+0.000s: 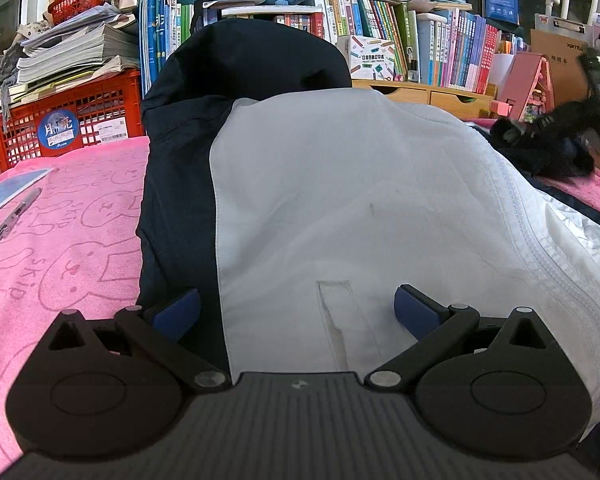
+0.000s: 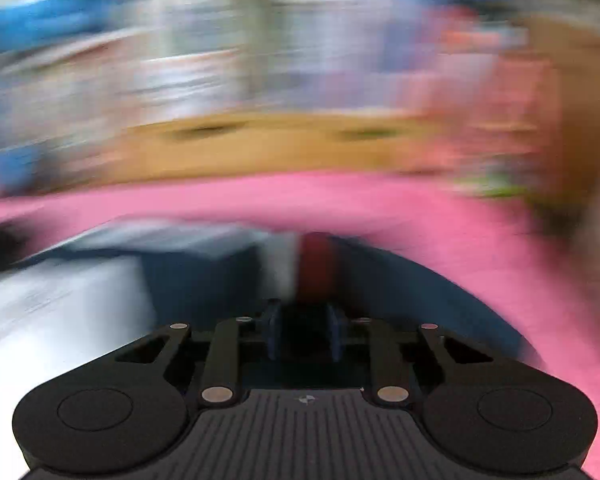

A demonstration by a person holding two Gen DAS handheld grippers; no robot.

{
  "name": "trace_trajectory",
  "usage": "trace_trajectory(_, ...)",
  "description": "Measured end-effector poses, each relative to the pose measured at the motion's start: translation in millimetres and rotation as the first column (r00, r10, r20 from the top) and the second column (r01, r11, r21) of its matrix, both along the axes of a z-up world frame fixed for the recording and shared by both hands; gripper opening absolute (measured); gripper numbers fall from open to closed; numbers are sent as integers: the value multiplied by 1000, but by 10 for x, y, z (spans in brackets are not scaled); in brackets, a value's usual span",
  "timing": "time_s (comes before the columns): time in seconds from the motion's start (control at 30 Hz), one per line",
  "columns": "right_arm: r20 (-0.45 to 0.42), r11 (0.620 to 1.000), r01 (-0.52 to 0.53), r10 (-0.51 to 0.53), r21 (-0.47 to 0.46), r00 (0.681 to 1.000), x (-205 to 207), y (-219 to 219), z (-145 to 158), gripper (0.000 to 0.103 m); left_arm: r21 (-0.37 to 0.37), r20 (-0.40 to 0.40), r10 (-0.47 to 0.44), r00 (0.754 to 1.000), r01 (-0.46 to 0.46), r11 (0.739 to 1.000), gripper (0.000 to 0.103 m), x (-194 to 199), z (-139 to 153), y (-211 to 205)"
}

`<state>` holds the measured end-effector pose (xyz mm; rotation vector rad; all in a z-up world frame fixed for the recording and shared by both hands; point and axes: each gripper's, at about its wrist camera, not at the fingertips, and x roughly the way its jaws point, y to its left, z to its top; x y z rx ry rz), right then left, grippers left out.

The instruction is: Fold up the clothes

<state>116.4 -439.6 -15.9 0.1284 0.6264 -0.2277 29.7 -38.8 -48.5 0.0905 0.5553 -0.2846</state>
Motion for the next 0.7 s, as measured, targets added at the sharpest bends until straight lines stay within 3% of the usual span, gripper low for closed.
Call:
trace_trajectory(0.1,34,986,167,-166,-27,986,154,-258,98,31,-1,0,-1,1000,1,1000,103,1,5,3)
trace_trajectory(0.13,47,978,207,-205,-36,978,187,-309,127,47,0,0,-1,1000,1,1000,103,4,6,2)
trace_trajectory(0.17,57,986,160,-157,-53,986,119,-164,134,62,0,-1,-1,1000,1,1000,103,6,6,2)
trace_trajectory(0.2,67,991,111,-107,-68,992,52,-19,138,65,0,-1,-1,1000,1,1000,103,6,7,2)
trace_trajectory(0.3,93,997,-49,55,-57,994,-137,422,123,69,0,-1,0,1000,0,1000,103,3,7,1)
trace_trajectory(0.33,93,995,-103,104,-13,990,-189,546,147,71,0,0,0,1000,0,1000,103,3,7,2)
trace_trajectory(0.4,81,973,-219,213,74,974,-190,780,122,75,0,0,0,1000,0,1000,103,0,7,6)
trace_trajectory(0.5,55,937,-330,325,119,944,-165,1141,51,77,0,2,0,1000,0,1000,103,-9,7,17)
trace_trajectory(0.57,27,919,-379,378,106,925,-141,1368,-24,78,-1,3,0,1000,0,1000,103,-9,5,18)
trace_trajectory(0.7,-93,930,-368,367,3,926,-30,1622,-244,81,-3,7,0,1000,0,1000,103,-18,3,22)
